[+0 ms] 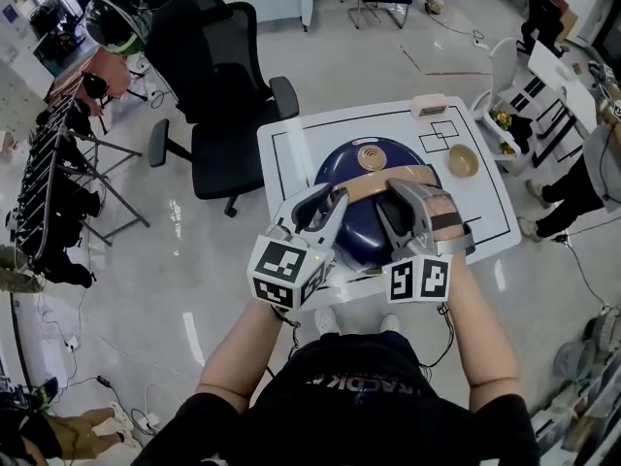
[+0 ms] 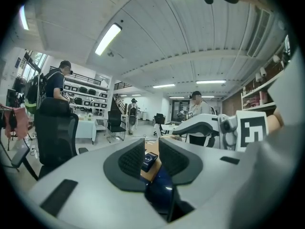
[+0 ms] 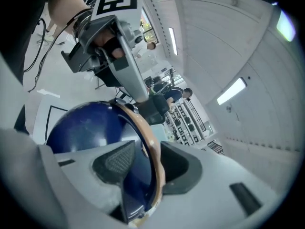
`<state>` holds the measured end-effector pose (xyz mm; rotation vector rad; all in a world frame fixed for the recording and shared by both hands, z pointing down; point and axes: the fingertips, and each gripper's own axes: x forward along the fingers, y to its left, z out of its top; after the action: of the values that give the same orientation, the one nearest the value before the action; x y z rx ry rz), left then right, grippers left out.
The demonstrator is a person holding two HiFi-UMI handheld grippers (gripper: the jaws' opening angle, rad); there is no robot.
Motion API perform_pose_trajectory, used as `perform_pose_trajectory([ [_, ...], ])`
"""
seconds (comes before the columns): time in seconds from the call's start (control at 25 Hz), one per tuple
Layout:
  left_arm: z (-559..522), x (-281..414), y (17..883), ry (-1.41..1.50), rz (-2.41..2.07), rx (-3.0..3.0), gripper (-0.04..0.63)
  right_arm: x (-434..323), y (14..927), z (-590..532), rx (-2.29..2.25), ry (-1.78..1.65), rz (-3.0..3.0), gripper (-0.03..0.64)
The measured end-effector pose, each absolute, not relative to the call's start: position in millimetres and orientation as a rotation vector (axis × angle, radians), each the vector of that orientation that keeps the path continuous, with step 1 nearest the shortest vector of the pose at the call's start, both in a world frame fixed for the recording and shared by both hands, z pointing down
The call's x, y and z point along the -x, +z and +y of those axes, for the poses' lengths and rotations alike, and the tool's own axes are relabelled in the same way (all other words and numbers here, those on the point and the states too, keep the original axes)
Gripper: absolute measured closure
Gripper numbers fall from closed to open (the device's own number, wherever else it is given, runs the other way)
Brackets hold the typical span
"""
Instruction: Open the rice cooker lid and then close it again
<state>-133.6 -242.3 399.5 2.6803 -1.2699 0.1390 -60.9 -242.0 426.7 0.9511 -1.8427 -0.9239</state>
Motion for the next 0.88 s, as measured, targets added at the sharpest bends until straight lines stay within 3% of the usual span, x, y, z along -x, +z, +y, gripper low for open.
perform_pose_trajectory([
  [0.2, -229.4, 127.8, 393.2, 0.132, -1.307, -2.67, 0.502, 36.0, 397.6, -229.3, -1.139, -0.678, -2.121, 0.48],
  [0.32, -219.5, 121.1, 387.1, 0.111, -1.358, -2.646, 0.502, 17.4, 375.8, -221.7, -1.264, -0.515, -2.351, 0.614],
  [0.52, -196.1, 92.3, 382.4, 0.097, -1.432, -2.608, 0.508, -17.2, 350.7, -202.6, -1.301, -0.232, -2.662, 0.615],
  [0.68, -168.7, 64.9, 374.6, 0.092, -1.492, -2.589, 0.555, -41.5, 346.2, -182.6, -1.229, 0.036, -2.841, 0.615],
  [0.76, -153.4, 52.8, 370.7, 0.085, -1.526, -2.577, 0.592, -51.7, 345.2, -169.2, -1.193, 0.069, -2.872, 0.615],
  [0.88, -129.7, 32.0, 368.2, 0.077, -1.56, -2.56, 0.592, -66.2, 345.1, -146.4, -1.129, 0.051, -2.894, 0.615],
])
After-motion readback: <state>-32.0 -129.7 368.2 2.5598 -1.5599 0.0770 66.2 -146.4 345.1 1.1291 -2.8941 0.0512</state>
